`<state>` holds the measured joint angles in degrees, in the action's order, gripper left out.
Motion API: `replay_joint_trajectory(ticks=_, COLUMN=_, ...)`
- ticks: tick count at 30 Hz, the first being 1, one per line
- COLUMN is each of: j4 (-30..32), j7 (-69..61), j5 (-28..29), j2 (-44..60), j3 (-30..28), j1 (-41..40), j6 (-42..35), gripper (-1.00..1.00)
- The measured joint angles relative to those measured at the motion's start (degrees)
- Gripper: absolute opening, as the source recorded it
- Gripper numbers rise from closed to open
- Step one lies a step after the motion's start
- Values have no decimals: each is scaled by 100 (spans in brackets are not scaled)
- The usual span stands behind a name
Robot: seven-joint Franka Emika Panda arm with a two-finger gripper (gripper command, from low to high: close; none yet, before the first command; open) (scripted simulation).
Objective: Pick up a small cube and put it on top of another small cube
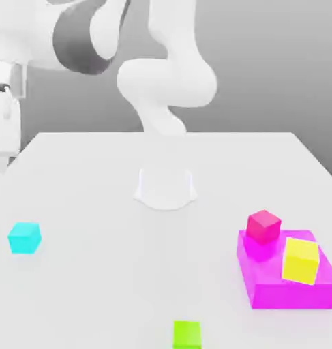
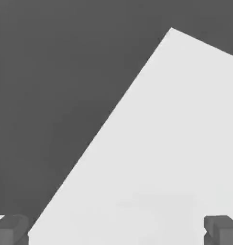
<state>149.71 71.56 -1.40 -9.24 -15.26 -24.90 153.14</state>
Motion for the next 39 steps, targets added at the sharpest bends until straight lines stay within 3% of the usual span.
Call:
replay_joint_trajectory(ticks=6, j4=586, j7=609, j5=-386, j2=1275, j3=-515, j1=-868, j6=723, gripper=0)
replay_joint_trajectory(ticks=12, j4=435, j7=-156, j5=-1586, j2=2542, j3=361, j1=-1565, j6=1644, gripper=0)
replay_joint_trajectory(ticks=13, j4=399, j7=-247, j5=-1708, j2=2706, j3=541, j1=-1718, j6=1771, gripper=-100)
replay_joint_trajectory(ticks=19, j4=382, j7=-279, j5=-1750, j2=2787, j3=642, j1=-1808, j6=1845, gripper=-100)
replay_joint_trajectory(ticks=25, j4=599, j7=488, j5=-728, j2=1819, j3=-67, j1=-1333, j6=1113, gripper=-100)
replay_joint_trajectory(ticks=27, j4=603, j7=685, j5=-371, j2=1515, j3=-68, j1=-1211, j6=826, gripper=-100)
replay_joint_trajectory(ticks=39, j4=-656, j7=-247, j5=312, j2=1737, j3=2089, j1=872, j6=-203, gripper=-100)
